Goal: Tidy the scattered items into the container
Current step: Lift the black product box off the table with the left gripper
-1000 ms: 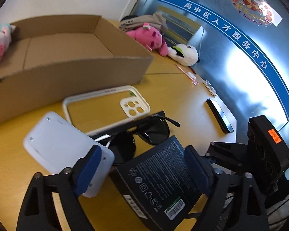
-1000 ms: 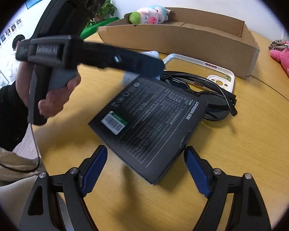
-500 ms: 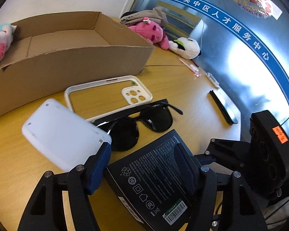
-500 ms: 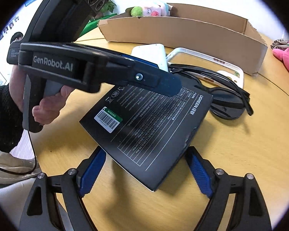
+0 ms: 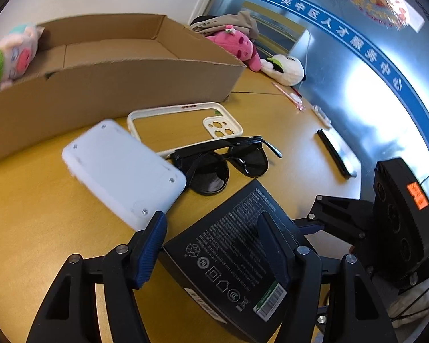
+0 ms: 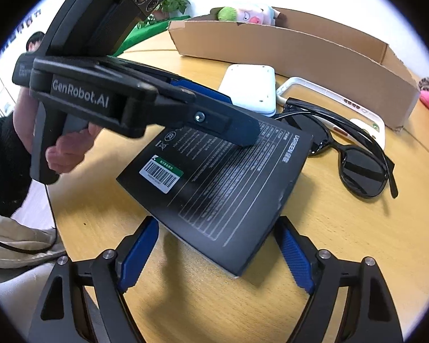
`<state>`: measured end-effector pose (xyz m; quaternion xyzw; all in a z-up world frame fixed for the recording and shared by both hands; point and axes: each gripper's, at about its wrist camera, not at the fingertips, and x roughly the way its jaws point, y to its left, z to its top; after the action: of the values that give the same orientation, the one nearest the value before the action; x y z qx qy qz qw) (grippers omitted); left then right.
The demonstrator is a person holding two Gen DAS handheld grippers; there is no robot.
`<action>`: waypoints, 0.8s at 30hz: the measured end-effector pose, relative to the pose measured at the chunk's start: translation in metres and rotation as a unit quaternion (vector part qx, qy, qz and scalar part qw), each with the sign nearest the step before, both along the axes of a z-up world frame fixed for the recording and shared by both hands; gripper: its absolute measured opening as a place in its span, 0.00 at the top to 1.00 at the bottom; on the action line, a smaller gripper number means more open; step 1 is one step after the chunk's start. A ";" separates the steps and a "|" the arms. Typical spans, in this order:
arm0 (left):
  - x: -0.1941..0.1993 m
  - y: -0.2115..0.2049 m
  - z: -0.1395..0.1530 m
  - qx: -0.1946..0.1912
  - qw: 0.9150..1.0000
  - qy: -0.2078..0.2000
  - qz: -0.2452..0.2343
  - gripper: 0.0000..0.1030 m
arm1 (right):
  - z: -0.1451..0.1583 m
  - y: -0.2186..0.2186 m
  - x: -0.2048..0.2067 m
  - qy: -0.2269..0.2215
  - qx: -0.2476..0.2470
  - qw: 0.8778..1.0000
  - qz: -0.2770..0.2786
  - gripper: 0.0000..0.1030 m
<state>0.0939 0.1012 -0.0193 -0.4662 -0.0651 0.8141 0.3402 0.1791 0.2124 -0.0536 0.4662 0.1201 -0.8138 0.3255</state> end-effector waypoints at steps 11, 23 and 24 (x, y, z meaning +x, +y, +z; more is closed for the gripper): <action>0.007 -0.006 0.002 -0.003 1.000 -0.001 0.014 0.33 | 0.003 -0.011 0.009 0.011 0.000 1.000 -0.003 0.24; 0.010 -0.023 0.030 -0.003 0.999 0.035 0.026 0.36 | 0.018 -0.025 0.010 0.028 -0.016 0.999 -0.002 0.26; 0.010 -0.023 0.031 -0.002 0.999 0.037 0.025 0.36 | 0.019 -0.026 0.010 0.028 -0.017 0.999 -0.003 0.26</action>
<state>0.1039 0.0778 0.0114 -0.4349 -0.0625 0.8391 0.3207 0.1892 0.1868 -0.0346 0.4378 0.1143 -0.8296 0.3270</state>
